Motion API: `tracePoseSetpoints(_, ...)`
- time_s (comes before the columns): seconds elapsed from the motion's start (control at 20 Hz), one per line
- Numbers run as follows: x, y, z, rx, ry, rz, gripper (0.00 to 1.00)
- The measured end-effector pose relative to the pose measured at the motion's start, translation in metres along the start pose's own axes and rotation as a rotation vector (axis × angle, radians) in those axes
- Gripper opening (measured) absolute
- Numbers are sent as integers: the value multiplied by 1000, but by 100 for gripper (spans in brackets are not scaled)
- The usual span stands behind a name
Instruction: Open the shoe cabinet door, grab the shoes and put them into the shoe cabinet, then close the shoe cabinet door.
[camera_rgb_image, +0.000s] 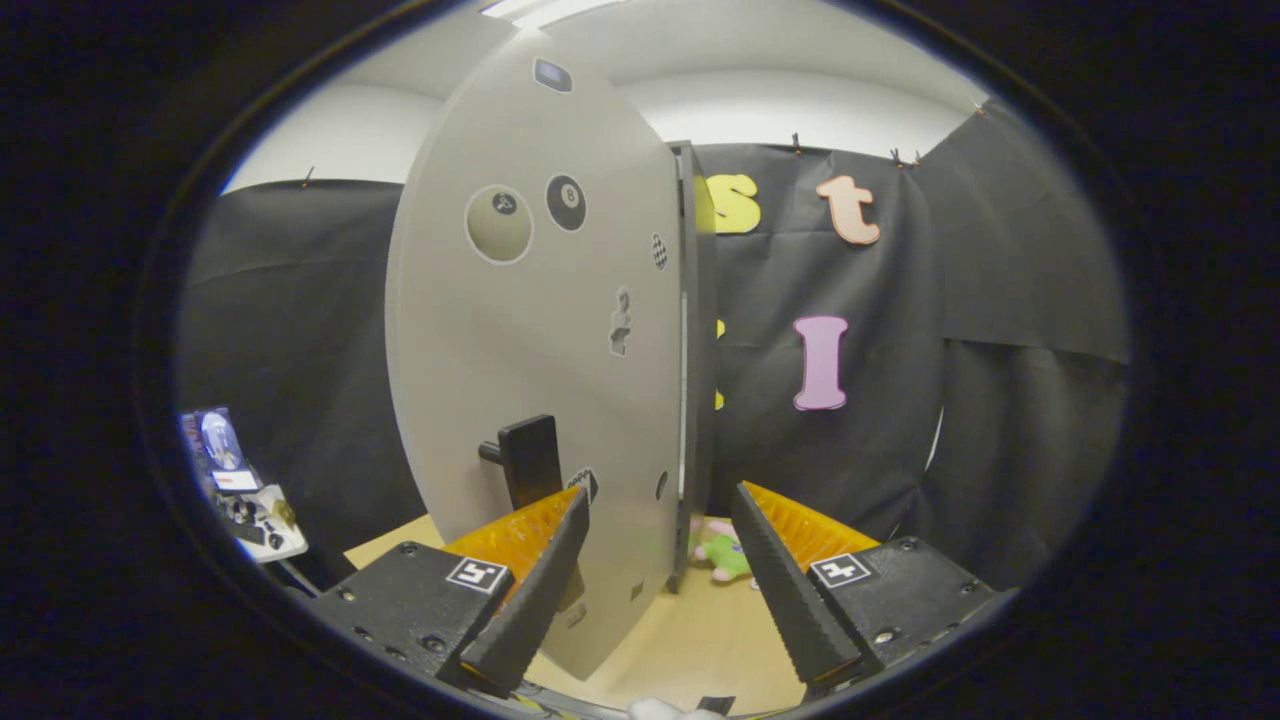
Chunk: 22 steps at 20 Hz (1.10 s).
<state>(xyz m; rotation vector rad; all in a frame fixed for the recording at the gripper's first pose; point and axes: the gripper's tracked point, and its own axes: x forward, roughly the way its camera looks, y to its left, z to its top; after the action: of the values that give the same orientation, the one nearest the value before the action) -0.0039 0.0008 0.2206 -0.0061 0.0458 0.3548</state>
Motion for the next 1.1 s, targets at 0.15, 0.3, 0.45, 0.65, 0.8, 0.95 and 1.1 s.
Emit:
tracePoseSetpoints(0.15,9,30,0,2,12,-6,95)
tracePoseSetpoints(0.3,25,61,2,-15,11,-9,95)
tracePoseSetpoints(0.45,45,91,4,-29,8,-11,95)
tracePoseSetpoints(0.65,80,129,-1,-44,11,-8,95)
tracePoseSetpoints(0.8,116,159,-7,-39,12,11,96)
tracePoseSetpoints(0.95,150,178,-8,-42,-1,0,100)
tracePoseSetpoints(1.1,173,185,-9,-28,3,-36,100)
